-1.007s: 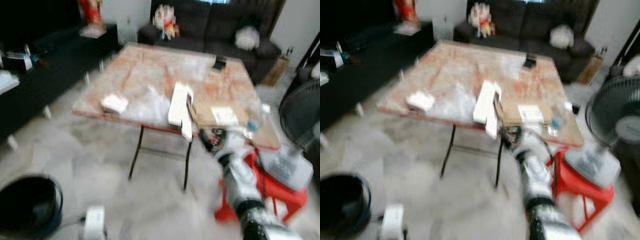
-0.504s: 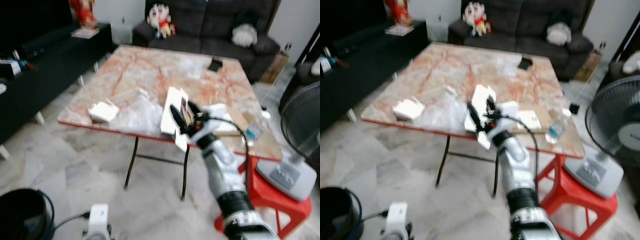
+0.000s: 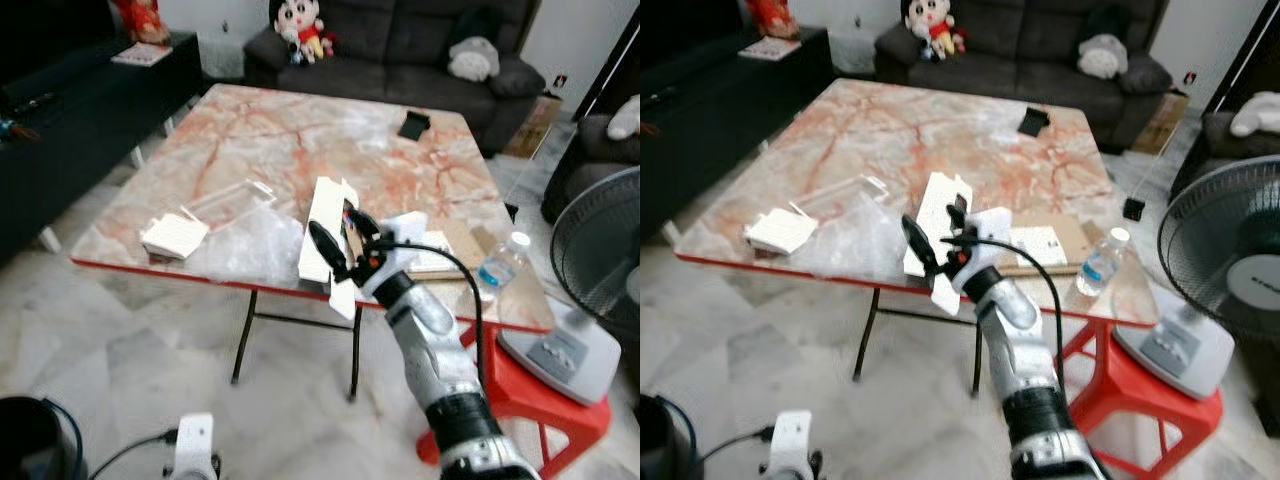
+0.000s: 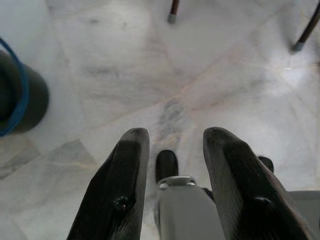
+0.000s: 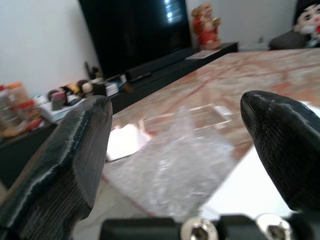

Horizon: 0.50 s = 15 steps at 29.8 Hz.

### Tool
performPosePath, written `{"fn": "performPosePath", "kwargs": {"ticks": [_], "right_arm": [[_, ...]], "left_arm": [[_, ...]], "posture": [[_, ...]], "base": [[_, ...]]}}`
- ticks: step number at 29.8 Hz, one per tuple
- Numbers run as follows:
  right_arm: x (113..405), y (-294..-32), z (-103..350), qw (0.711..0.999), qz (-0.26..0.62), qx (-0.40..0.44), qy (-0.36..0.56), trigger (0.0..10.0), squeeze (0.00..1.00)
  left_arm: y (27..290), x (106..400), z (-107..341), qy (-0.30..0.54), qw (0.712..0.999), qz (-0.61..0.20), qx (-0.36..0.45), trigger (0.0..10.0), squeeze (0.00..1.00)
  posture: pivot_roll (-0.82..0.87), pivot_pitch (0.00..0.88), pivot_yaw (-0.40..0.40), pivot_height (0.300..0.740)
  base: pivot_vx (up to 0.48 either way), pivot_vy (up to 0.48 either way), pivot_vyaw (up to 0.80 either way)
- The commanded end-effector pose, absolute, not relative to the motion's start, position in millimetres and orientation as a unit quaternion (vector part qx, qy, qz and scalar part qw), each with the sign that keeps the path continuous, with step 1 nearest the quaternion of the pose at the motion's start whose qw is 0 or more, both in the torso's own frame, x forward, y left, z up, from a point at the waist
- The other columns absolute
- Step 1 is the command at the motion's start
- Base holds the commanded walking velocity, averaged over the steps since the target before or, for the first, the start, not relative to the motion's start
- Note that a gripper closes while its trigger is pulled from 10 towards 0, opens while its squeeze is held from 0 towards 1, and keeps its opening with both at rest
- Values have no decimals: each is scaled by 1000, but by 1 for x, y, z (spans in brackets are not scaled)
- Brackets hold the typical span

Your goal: Picking trash to rubbish bin

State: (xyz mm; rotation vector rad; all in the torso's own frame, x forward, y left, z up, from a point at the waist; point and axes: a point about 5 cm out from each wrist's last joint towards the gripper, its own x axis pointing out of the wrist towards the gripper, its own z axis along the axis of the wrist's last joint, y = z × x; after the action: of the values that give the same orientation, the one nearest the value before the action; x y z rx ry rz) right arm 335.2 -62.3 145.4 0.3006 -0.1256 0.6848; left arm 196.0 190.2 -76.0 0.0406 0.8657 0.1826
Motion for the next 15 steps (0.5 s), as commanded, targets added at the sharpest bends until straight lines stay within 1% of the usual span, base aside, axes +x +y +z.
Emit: {"fn": "performPosePath", "kwargs": {"ticks": [1, 7, 12, 14, 15], "right_arm": [[336, -65, 148, 933, 328, 138, -61, 10000, 0], [335, -65, 135, 940, 318, 120, -35, 10000, 0], [335, -64, 124, 946, 306, 108, -13, 10000, 0], [335, -63, 120, 946, 304, 109, -4, 10000, 0], [335, -63, 120, 946, 304, 115, -3, 10000, 0]], "left_arm": [[189, 194, -77, 424, 901, 93, 14, 10000, 0], [189, 194, -78, 425, 900, 94, 14, 10000, 0], [189, 193, -78, 427, 899, 97, 19, 10000, 0], [190, 192, -78, 428, 898, 101, 23, 10000, 0], [191, 192, -78, 427, 898, 102, 22, 10000, 0]], "posture": [[-34, 0, -81, 740], [-34, 0, -81, 740], [-32, 0, -80, 740], [-30, 0, -81, 740], [-30, 0, -81, 740]], "base": [[0, 0, 0], [0, 0, 0], [0, 0, 711], [274, 0, 675], [330, 0, 0]]}}
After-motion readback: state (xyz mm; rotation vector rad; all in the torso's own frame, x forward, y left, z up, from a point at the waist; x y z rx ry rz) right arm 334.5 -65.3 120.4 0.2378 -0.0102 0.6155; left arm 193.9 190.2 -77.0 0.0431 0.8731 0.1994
